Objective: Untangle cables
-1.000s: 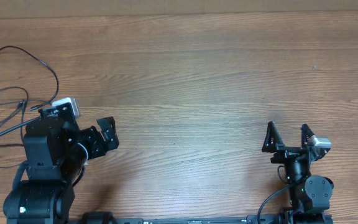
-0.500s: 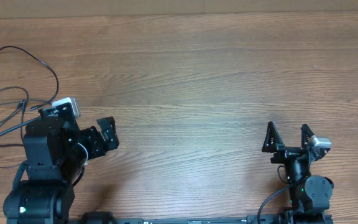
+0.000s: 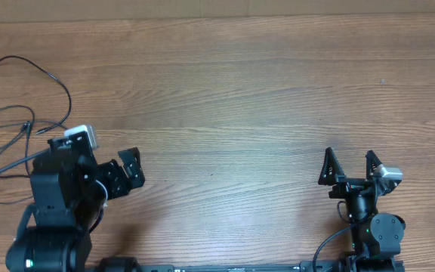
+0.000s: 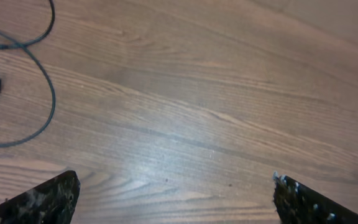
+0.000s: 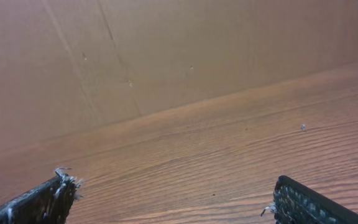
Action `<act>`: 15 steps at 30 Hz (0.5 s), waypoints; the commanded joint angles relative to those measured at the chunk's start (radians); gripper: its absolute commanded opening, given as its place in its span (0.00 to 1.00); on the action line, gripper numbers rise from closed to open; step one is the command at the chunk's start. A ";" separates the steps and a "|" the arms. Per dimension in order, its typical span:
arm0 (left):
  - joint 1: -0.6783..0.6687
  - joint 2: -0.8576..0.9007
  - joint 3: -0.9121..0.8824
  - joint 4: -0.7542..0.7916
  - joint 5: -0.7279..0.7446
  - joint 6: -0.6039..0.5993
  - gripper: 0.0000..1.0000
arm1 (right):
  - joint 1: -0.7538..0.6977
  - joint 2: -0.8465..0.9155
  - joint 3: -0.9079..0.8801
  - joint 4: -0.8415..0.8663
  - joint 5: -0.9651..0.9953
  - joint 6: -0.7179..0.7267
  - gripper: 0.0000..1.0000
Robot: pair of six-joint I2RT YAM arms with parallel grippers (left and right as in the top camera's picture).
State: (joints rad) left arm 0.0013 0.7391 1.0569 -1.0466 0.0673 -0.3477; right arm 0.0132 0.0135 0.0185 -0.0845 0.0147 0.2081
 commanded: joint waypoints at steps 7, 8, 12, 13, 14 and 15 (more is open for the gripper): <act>0.000 -0.240 -0.296 0.428 -0.019 0.029 1.00 | 0.000 -0.011 -0.011 0.002 -0.001 -0.002 1.00; 0.000 -0.267 -0.344 0.486 -0.024 0.035 1.00 | 0.000 -0.011 -0.011 0.002 0.000 -0.002 1.00; 0.000 -0.380 -0.557 0.735 -0.021 0.037 0.99 | 0.000 -0.011 -0.011 0.002 0.000 -0.002 1.00; 0.000 -0.391 -0.574 0.755 -0.021 0.037 0.99 | 0.000 -0.011 -0.011 0.002 -0.001 -0.002 1.00; 0.000 -0.411 -0.604 0.787 -0.022 0.037 1.00 | 0.000 -0.011 -0.011 0.002 -0.001 -0.002 1.00; 0.000 -0.434 -0.632 0.811 -0.022 0.037 1.00 | 0.000 -0.011 -0.011 0.002 0.000 -0.002 1.00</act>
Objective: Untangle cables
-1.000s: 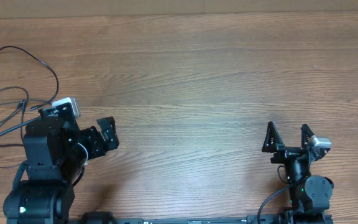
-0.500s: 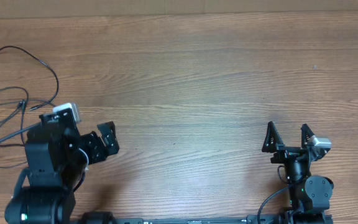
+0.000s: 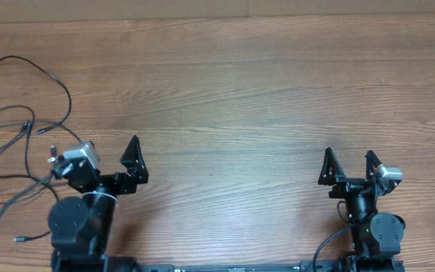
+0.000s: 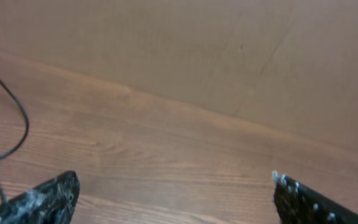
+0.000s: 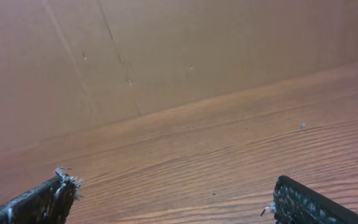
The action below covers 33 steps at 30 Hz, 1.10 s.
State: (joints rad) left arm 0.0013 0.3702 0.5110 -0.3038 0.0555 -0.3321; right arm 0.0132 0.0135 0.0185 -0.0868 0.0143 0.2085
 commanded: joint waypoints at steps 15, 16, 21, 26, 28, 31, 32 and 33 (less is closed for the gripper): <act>0.045 -0.369 -0.282 0.112 -0.063 0.018 1.00 | 0.000 -0.011 -0.011 0.004 0.000 -0.002 1.00; 0.046 -0.367 -0.286 0.121 -0.063 0.018 1.00 | 0.000 -0.011 -0.011 0.004 0.000 -0.002 1.00; 0.045 -0.367 -0.348 0.220 -0.063 0.018 0.99 | 0.000 -0.011 -0.011 0.004 0.000 -0.002 1.00; 0.044 -0.367 -0.434 0.341 -0.062 0.010 1.00 | 0.000 -0.011 -0.011 0.004 0.000 -0.002 1.00; 0.044 -0.367 -0.451 0.349 -0.063 0.010 0.99 | 0.000 -0.011 -0.011 0.004 0.000 -0.002 1.00; 0.043 -0.367 -0.466 0.349 -0.067 0.011 1.00 | 0.000 -0.011 -0.011 0.004 0.000 -0.002 1.00; 0.043 -0.367 -0.472 0.351 -0.066 0.011 0.99 | 0.000 -0.011 -0.011 0.004 0.000 -0.002 1.00; 0.043 -0.367 -0.477 0.355 -0.066 0.011 0.99 | 0.000 -0.011 -0.011 0.004 0.000 -0.002 1.00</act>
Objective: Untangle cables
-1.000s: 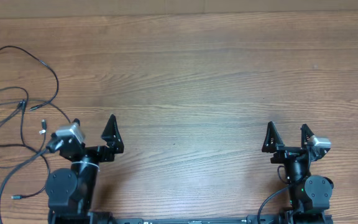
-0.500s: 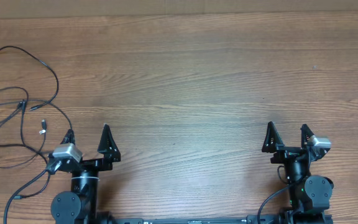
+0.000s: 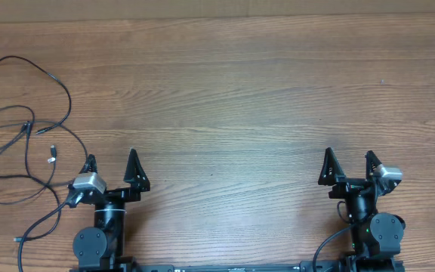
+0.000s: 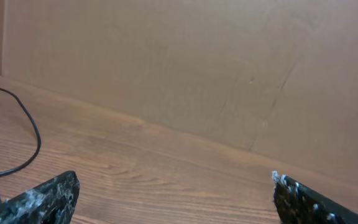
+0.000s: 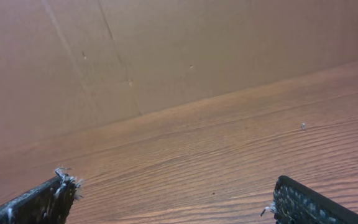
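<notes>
Thin black cables lie in loose overlapping loops at the table's left edge, with small plug ends among them; one strand shows at the left of the left wrist view. My left gripper stands open at the near left, just right of the loops, nothing between its fingers. Its fingertips frame bare wood. Open and empty too, my right gripper rests at the near right, far from the cables.
The wooden table stretches between the two arms. A brown cardboard wall rises behind its far edge. One cable end trails toward the front edge beside the left arm's base.
My left arm has drawn back lower toward the front edge and its wrist now sits level. More of the cable loops show uncovered. The right arm has not moved.
At first my left arm was extended over the cable's near loops, its open gripper looking down at the wood. Then it had pulled back and tilted up toward the wall. Now it sits folded at its base, open. The right arm stayed still throughout.
</notes>
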Action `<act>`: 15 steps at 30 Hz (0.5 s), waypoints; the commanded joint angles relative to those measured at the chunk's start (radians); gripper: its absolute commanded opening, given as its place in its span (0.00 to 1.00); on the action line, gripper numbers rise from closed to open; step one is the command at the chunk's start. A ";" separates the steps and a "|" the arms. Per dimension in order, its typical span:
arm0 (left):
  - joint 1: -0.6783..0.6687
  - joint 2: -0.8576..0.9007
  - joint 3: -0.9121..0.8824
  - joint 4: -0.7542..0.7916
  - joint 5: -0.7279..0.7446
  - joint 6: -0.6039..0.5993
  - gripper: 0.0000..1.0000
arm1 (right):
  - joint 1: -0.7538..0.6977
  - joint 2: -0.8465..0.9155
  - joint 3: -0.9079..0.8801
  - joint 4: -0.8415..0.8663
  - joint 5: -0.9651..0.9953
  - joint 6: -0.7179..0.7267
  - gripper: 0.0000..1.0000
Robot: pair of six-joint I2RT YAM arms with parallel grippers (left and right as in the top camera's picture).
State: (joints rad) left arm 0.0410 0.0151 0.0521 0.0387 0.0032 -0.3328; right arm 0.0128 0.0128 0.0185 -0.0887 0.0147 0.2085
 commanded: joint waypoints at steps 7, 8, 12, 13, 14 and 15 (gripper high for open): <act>-0.016 -0.012 -0.047 0.011 -0.041 0.042 0.99 | 0.000 -0.010 -0.011 0.006 0.000 -0.002 1.00; -0.015 -0.012 -0.047 0.006 -0.044 0.042 1.00 | 0.000 -0.010 -0.011 0.006 -0.001 -0.002 1.00; -0.016 -0.012 -0.047 -0.088 -0.074 0.042 1.00 | 0.000 -0.010 -0.011 0.006 0.000 -0.002 1.00; -0.016 -0.012 -0.047 -0.114 -0.089 0.043 1.00 | 0.000 -0.010 -0.011 0.006 0.000 -0.002 1.00; -0.016 -0.012 -0.047 -0.112 -0.085 0.061 0.99 | 0.000 -0.010 -0.011 0.006 0.000 -0.002 1.00; -0.015 -0.013 -0.047 -0.113 -0.076 0.085 1.00 | 0.000 -0.010 -0.011 0.006 0.000 -0.002 1.00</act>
